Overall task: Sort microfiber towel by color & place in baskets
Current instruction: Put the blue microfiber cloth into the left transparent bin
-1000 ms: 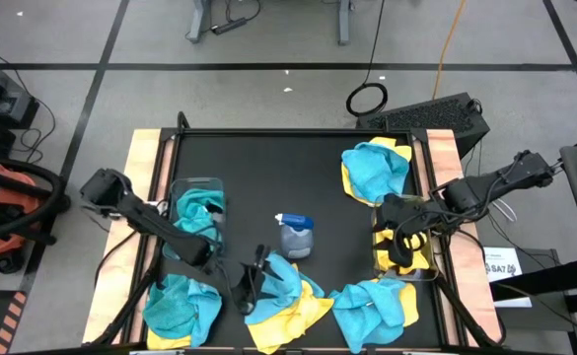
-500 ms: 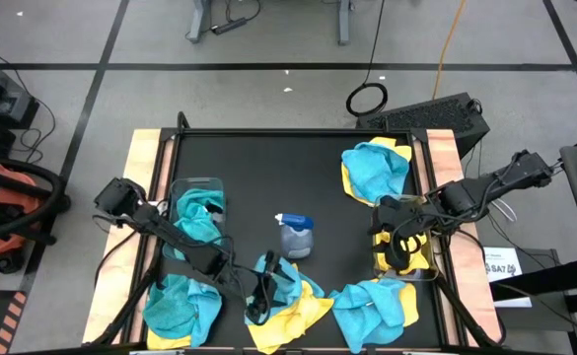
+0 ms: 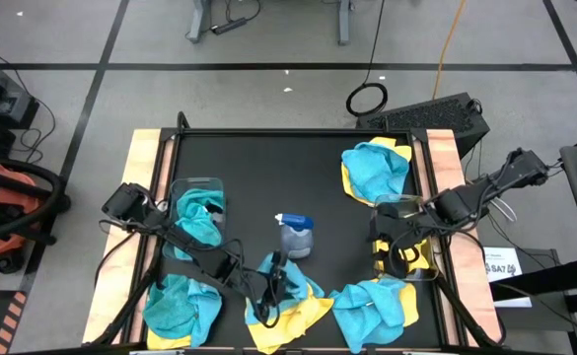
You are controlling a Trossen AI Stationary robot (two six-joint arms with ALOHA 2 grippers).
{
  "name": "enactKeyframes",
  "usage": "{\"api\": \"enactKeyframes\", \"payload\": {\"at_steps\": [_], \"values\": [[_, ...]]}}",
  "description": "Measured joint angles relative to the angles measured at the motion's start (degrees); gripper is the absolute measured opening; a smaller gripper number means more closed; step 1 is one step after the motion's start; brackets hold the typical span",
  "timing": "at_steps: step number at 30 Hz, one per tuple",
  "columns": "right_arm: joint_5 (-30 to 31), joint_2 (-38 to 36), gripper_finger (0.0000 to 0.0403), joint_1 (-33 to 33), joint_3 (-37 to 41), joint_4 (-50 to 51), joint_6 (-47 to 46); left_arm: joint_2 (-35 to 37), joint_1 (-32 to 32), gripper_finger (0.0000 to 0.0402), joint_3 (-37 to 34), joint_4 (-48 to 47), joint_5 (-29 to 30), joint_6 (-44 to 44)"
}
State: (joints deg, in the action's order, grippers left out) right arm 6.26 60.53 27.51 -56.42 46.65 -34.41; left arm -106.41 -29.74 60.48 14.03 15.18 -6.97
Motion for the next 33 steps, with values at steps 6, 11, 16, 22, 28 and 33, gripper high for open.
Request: {"api": "enactKeyframes", "payload": {"at_steps": [6,11,16,22,28,33], "values": [[0.1,0.7,0.0219,1.3,0.0,-0.2,0.0,0.1,-0.9,0.0016,2.0,-3.1,-0.9,-4.4],[2.4,0.7,0.0219,2.4,0.0,-0.2,-0.2,0.2,-1.7,0.0009,8.0,-13.8,-0.4,-6.1],[3.0,0.7,0.0219,3.5,0.0,-0.2,-0.3,1.0,-3.3,0.0007,16.1,-28.5,6.0,-8.8],[4.8,0.7,0.0219,4.7,0.0,-0.2,0.0,5.1,-4.6,0.0006,22.6,-40.9,14.7,-10.3],[6.1,0.7,0.0219,5.6,0.0,-0.9,0.7,11.8,-5.7,0.0005,25.1,-48.6,20.8,-10.0],[6.8,0.7,0.0219,6.0,0.0,-1.3,1.1,17.7,-6.4,0.0005,25.3,-52.7,22.9,-9.1]]}}
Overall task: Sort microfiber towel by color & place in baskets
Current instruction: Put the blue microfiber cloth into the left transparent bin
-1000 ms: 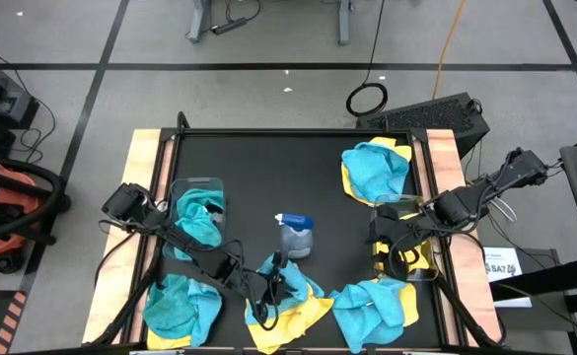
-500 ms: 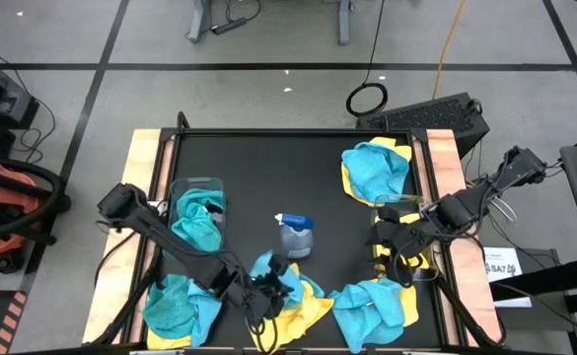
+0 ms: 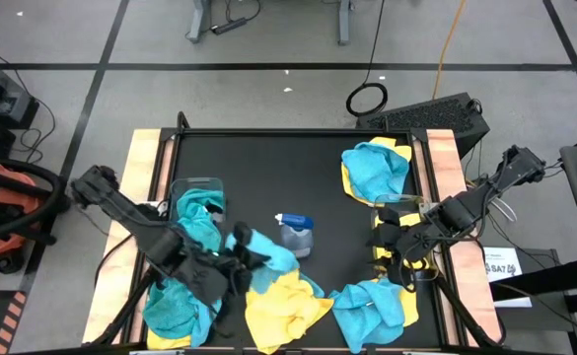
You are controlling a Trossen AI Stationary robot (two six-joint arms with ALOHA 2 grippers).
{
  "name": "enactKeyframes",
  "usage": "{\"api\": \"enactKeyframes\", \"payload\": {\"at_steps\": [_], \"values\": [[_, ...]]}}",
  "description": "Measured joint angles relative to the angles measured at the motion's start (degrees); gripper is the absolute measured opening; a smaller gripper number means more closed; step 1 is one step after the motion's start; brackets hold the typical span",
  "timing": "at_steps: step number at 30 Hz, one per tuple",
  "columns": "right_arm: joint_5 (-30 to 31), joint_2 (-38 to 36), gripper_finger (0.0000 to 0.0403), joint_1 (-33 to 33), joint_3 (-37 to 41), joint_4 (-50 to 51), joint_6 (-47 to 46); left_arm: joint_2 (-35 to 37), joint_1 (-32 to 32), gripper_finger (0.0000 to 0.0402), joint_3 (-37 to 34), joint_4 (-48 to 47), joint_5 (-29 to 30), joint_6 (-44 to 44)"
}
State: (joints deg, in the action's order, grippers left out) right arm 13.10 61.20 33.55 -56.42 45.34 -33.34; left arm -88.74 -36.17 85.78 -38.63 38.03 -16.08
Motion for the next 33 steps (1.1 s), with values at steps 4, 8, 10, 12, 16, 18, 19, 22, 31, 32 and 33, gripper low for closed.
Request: {"api": "enactKeyframes", "payload": {"at_steps": [4,8,10,12,16,18,19,22,31,32,33], "values": [[0.5,0.0,0.0219,0.3,0.0,0.0,0.4,4.2,-0.3,0.0005,0.0,-5.1,2.9,2.1],[0.5,0.0,0.0219,0.3,0.0,-0.1,0.8,7.9,-0.3,0.0005,0.0,-13.2,6.2,6.2],[0.5,0.0,0.0219,0.3,0.0,-0.1,1.0,9.4,-0.3,0.0005,0.0,-17.2,7.3,8.5],[0.6,0.0,0.0219,0.3,0.0,-0.1,1.1,10.6,-0.2,0.0005,0.0,-20.5,8.2,10.5],[0.6,0.0,0.0219,0.3,0.0,-0.2,1.6,12.9,-0.2,0.0005,0.0,-26.1,9.3,14.0],[0.6,0.0,0.0219,0.3,0.0,-0.2,1.6,13.6,-0.2,0.0005,0.0,-29.2,9.4,16.0],[0.6,0.0,0.0219,0.3,0.0,-0.2,1.7,14.0,-0.2,0.0005,0.0,-30.9,9.4,17.2],[0.7,0.0,0.0219,0.3,0.0,-0.2,1.7,14.9,-0.2,0.0005,0.0,-36.1,9.5,21.2],[2.1,0.0,0.0219,0.3,0.0,-0.2,1.8,15.9,-0.2,0.0004,-0.3,-51.0,8.6,36.2],[2.1,0.0,0.0219,0.3,0.0,-0.2,2.0,16.2,-0.2,0.0004,-0.5,-51.0,7.8,36.0],[2.1,0.0,0.0219,0.3,0.0,-0.2,2.1,16.3,-0.2,0.0004,-0.5,-51.1,7.2,36.1]]}}
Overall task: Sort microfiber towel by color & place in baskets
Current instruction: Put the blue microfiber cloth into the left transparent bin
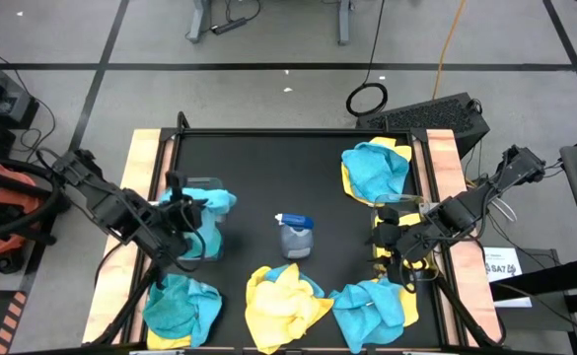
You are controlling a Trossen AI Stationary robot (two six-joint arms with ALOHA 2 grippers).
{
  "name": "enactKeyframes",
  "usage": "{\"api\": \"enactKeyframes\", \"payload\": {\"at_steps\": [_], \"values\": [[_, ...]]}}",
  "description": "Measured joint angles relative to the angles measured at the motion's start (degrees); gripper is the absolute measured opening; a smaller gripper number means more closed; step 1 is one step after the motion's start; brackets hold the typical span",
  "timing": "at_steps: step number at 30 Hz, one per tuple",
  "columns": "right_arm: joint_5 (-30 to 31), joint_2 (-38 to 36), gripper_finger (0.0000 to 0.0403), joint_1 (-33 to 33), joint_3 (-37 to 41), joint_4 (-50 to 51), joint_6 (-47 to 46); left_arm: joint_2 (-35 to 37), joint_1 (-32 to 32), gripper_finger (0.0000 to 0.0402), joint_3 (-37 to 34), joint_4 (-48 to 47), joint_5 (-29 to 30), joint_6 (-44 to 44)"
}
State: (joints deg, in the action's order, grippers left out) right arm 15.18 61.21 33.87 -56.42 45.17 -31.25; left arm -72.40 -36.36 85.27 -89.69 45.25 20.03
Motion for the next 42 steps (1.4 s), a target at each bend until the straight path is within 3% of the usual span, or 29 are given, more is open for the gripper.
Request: {"api": "enactKeyframes", "payload": {"at_steps": [7,14,25,42], "values": [[0.0,0.0,0.0219,0.0,0.0,-0.3,0.0,0.4,0.0,0.0004,-0.7,-0.2,-2.1,1.8],[0.0,0.0,0.0219,0.0,0.0,-0.4,0.4,0.4,0.0,0.0004,-3.9,-0.3,-9.0,3.7],[0.1,0.0,0.0219,0.0,0.0,-0.9,0.6,0.3,3.6,0.0004,-17.9,-0.4,-16.7,6.5],[0.1,0.0,0.0219,0.0,0.0,-1.2,0.9,0.3,11.2,0.0008,-31.1,12.3,-17.4,3.6]]}}
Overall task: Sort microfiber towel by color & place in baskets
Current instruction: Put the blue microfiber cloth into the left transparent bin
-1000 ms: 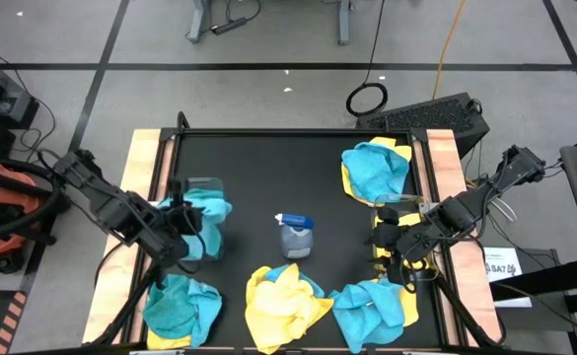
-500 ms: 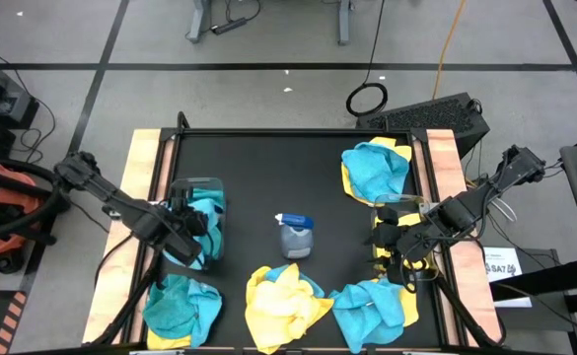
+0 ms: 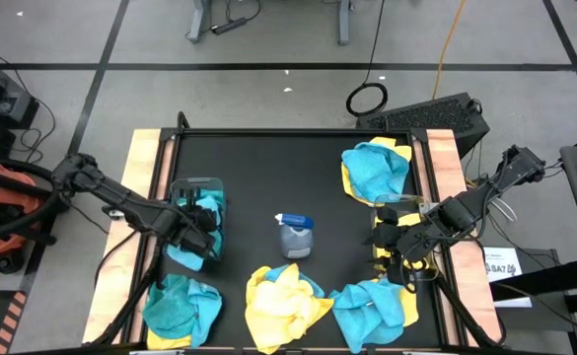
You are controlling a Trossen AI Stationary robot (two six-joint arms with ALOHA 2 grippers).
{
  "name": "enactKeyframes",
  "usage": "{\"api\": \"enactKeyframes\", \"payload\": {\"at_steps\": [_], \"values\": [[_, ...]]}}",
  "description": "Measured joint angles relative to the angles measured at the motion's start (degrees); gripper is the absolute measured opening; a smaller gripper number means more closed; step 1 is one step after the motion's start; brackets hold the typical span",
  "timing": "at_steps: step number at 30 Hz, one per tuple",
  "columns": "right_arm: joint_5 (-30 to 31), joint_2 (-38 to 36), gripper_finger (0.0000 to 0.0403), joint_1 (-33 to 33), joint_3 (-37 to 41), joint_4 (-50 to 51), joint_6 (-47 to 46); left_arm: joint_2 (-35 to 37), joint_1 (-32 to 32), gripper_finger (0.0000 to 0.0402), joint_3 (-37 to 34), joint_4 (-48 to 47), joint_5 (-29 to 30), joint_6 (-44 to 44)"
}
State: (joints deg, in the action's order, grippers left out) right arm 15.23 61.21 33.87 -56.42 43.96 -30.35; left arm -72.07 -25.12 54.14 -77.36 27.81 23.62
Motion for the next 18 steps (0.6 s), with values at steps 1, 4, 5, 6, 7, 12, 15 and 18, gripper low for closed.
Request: {"api": "enactKeyframes", "payload": {"at_steps": [1,4,5,6,7,12,15,18], "values": [[0.0,0.0,0.0219,0.0,0.0,-0.1,0.0,0.0,0.6,0.0009,-0.9,0.6,0.5,-0.1],[0.0,0.0,0.0219,0.0,0.0,-0.1,0.0,0.0,2.7,0.0009,-3.5,2.5,2.3,-0.1],[0.0,0.0,0.0219,0.0,0.0,-0.1,0.0,0.0,3.5,0.0009,-4.4,3.7,2.5,-0.1],[0.0,0.0,0.0219,0.0,0.0,-0.1,0.0,0.0,4.4,0.0010,-5.4,4.7,2.7,-0.2],[0.0,0.0,0.0219,0.0,0.0,-0.1,0.0,0.0,5.3,0.0010,-6.3,5.6,2.7,-0.5],[0.0,0.0,0.0219,0.0,0.0,-0.1,0.0,-0.1,9.5,0.0010,-9.9,12.5,0.4,-3.6],[0.0,0.0,0.0219,0.0,0.0,-0.1,0.1,-0.8,11.4,0.0010,-10.0,13.2,-1.1,-4.5],[0.0,0.0,0.0219,0.0,0.0,-0.1,0.1,-1.1,12.8,0.0011,-10.0,13.6,-2.7,-5.5]]}}
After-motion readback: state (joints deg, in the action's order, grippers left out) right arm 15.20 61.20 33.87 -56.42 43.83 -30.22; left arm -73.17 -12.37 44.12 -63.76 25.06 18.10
